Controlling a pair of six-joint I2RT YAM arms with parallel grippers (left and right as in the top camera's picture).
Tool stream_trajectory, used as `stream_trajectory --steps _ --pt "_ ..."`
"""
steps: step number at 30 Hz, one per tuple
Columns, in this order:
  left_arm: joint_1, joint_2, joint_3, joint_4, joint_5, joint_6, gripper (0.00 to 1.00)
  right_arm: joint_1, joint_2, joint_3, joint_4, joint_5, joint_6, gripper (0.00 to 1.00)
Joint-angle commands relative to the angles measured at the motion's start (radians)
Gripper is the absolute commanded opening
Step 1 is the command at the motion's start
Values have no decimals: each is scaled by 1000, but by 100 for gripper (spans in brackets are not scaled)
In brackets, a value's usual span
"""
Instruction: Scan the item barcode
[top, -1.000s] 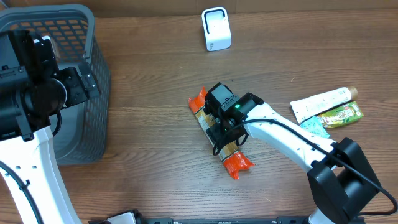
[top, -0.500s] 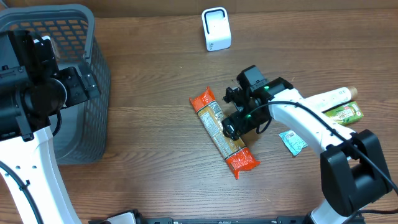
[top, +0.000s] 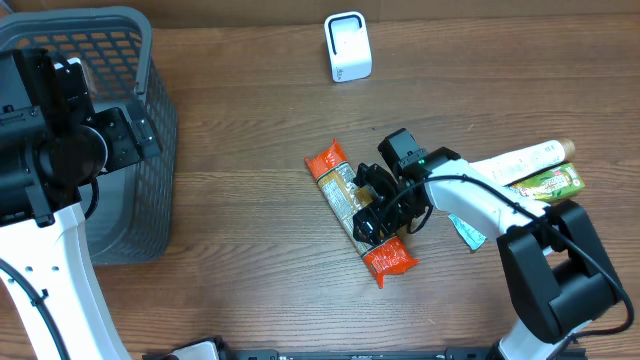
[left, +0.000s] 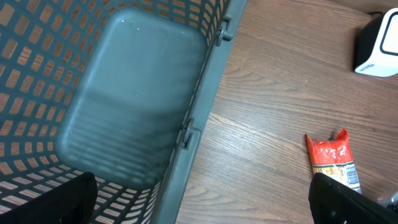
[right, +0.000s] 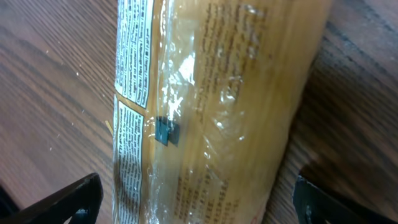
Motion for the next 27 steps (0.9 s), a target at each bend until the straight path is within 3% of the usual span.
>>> stream_trajectory --steps 1,4,9,15,18,27 --pt "0 4 0 4 5 -7 100 6 41 -85 11 -18 37 84" --pt "0 4 -1 5 5 -7 100 6 41 -106 21 -46 45 66" --pt "0 4 0 5 5 -7 100 19 41 -133 47 -75 69 58" --pt "0 4 0 5 5 -7 100 64 41 -135 79 -76 203 19" --pt "0 4 -1 4 5 -7 100 61 41 -134 74 -76 243 5" --pt "0 4 -1 4 5 -7 100 -14 27 -5 -49 -143 268 4"
